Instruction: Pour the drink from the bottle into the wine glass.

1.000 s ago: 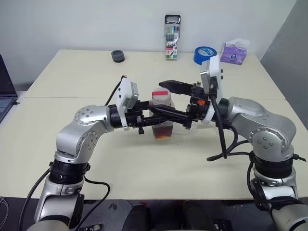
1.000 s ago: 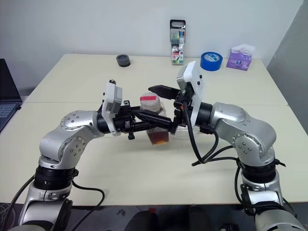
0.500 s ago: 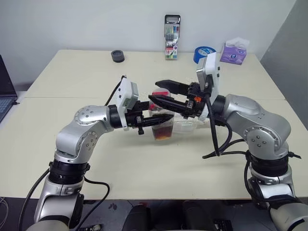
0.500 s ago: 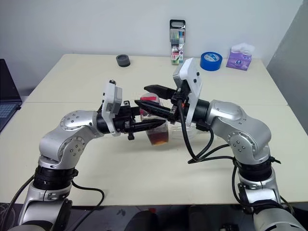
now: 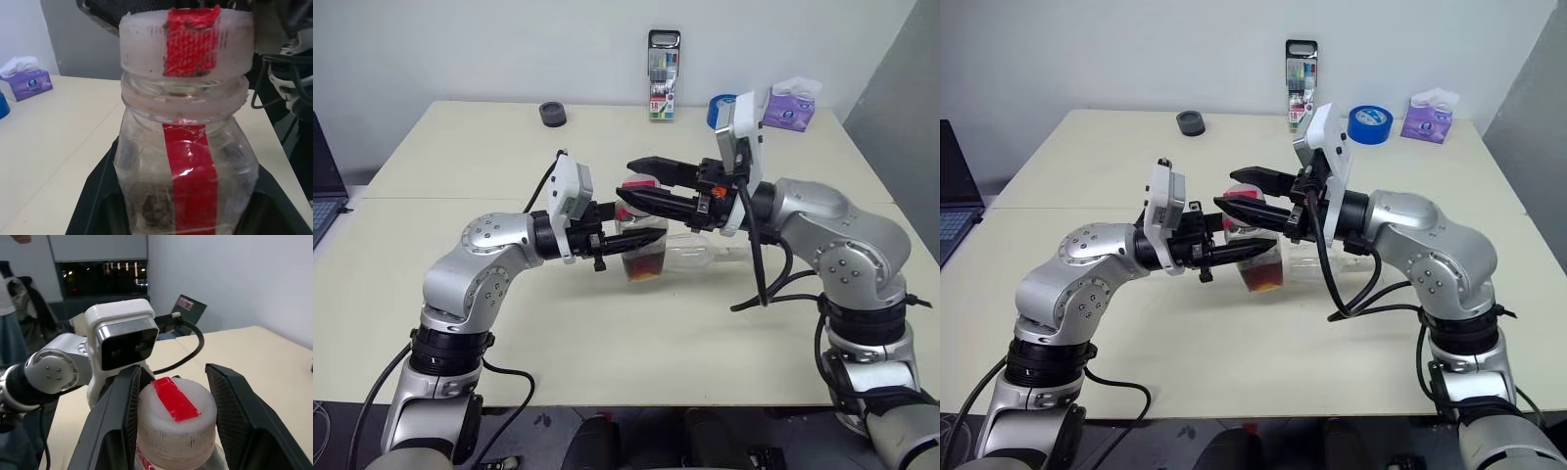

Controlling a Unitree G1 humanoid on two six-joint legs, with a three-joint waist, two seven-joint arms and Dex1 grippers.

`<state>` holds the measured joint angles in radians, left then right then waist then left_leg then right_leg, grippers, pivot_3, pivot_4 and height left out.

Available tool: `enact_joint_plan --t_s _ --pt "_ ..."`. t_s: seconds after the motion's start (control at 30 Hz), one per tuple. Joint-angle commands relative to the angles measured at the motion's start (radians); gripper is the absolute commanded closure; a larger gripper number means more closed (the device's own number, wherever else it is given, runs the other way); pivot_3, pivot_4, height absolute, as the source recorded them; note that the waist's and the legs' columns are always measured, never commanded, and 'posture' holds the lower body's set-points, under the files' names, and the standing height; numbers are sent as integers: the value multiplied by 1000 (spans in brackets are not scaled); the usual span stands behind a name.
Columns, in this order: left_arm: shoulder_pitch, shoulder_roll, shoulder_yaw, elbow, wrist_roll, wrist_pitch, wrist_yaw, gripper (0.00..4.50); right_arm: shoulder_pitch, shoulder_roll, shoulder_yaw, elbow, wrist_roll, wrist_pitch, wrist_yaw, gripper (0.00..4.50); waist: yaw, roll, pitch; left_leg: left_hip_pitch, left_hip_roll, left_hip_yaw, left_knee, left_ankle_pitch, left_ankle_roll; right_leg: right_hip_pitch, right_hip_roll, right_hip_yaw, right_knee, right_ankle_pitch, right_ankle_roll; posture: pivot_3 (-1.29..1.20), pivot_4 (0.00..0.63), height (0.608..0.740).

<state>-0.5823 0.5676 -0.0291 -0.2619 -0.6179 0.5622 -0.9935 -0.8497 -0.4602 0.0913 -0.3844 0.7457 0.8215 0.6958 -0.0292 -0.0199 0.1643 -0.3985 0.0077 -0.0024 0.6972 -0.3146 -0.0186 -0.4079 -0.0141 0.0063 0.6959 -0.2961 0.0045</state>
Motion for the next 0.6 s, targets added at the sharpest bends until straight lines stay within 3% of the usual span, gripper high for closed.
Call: enact_joint_plan --t_s 0.03,0.13,0.33,0.43,0.6 --pt "6 18 8 -28 -14 3 -18 2679 -37 -62 -15 -11 -95 -122 61 2728 0 0 0 0 0 0 0 0 0 0 0 0 0 0 0 0 150 740" --pt "9 17 7 -26 -11 -1 -21 2679 -70 3 -113 38 27 -19 -45 2728 -2 0 0 0 0 0 0 0 0 0 0 0 1 0 0 0 150 740" --pt "6 11 6 -20 -6 -8 -28 2679 -63 30 -215 39 114 81 -165 2728 0 0 0 0 0 0 0 0 -1 0 0 0 0 0 0 0 150 740" --pt "9 11 7 -24 -6 -9 -28 2679 -21 -3 -242 31 72 68 -208 2728 0 0 0 0 0 0 0 0 0 0 0 0 0 0 0 0 150 740" --pt "20 -1 1 -32 -3 -15 -21 2679 200 -100 -221 8 -134 -48 -262 2728 4 0 0 -1 0 1 0 0 0 0 0 1 -1 0 0 0 150 740"
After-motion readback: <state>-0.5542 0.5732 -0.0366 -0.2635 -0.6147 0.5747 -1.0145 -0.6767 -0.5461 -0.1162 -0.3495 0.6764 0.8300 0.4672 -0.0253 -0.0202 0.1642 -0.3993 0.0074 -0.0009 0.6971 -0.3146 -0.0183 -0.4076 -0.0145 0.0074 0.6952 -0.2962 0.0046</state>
